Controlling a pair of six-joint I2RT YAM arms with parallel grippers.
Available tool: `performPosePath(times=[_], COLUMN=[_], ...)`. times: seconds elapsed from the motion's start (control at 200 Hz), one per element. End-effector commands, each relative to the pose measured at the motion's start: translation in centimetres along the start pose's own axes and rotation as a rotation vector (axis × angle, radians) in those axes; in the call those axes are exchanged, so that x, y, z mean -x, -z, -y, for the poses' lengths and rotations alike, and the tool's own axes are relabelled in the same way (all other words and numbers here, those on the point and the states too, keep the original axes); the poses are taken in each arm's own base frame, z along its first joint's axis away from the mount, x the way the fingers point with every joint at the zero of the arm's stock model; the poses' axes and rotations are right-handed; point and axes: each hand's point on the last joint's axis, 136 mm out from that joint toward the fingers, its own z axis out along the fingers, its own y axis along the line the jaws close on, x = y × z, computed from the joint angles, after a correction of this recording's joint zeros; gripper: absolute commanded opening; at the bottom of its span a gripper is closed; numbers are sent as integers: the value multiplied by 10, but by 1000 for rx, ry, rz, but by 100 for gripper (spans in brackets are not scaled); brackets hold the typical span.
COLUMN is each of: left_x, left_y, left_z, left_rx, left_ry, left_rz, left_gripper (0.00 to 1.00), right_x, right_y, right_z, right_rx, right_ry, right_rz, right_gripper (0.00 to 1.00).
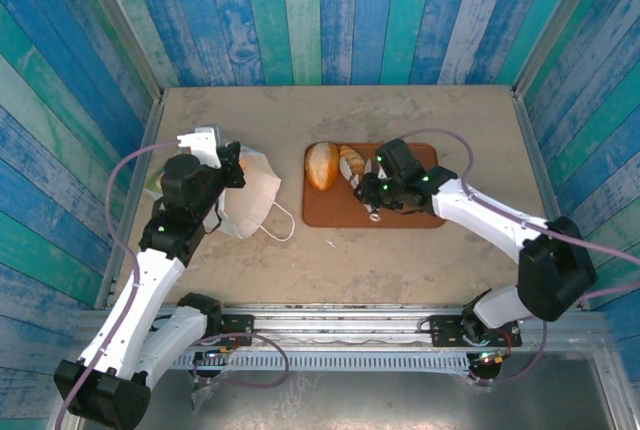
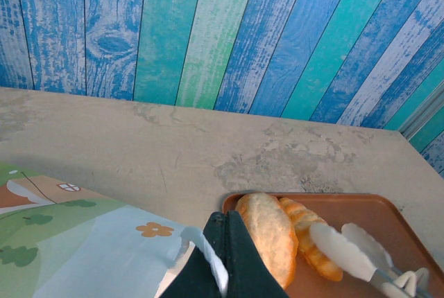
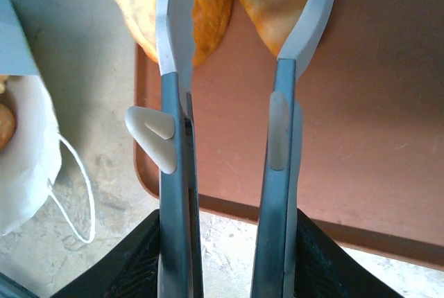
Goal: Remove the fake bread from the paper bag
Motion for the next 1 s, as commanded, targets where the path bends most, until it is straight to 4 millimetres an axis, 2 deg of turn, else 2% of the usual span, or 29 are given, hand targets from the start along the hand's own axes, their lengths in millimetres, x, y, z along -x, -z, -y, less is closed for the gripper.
performPosePath(times=[0.0,0.165,0.311,0.461,0.606,0.806,0.882,0.992], left_x=[4,3,5,13,16,16,17,16], left_y=[1,0,1,8,19,28,28,26], left_z=[0,1,1,-2,-12,-24,-25,-26], left_rx=[-1,-3,0,19,75,132,137,146], left_ry=[-6,-3,-16,-40,-72,-70,-69,-76], left_rz=[11,6,12,51,83,128,138,136], left_gripper=[0,0,0,0,0,0,0,0], right_x=[18,26,17,-2,-33,-79,-86,-87], right_y=[32,67,87,91,78,45,31,8], right_z=[-4,-12,-38,-76,-114,-164,-171,-168], right_rx=[19,107,245,401,440,485,439,353], right_ry=[92,176,288,397,568,734,775,779], right_rz=[140,285,271,169,92,11,12,17], right_gripper=[45,44,41,38,38,38,37,35])
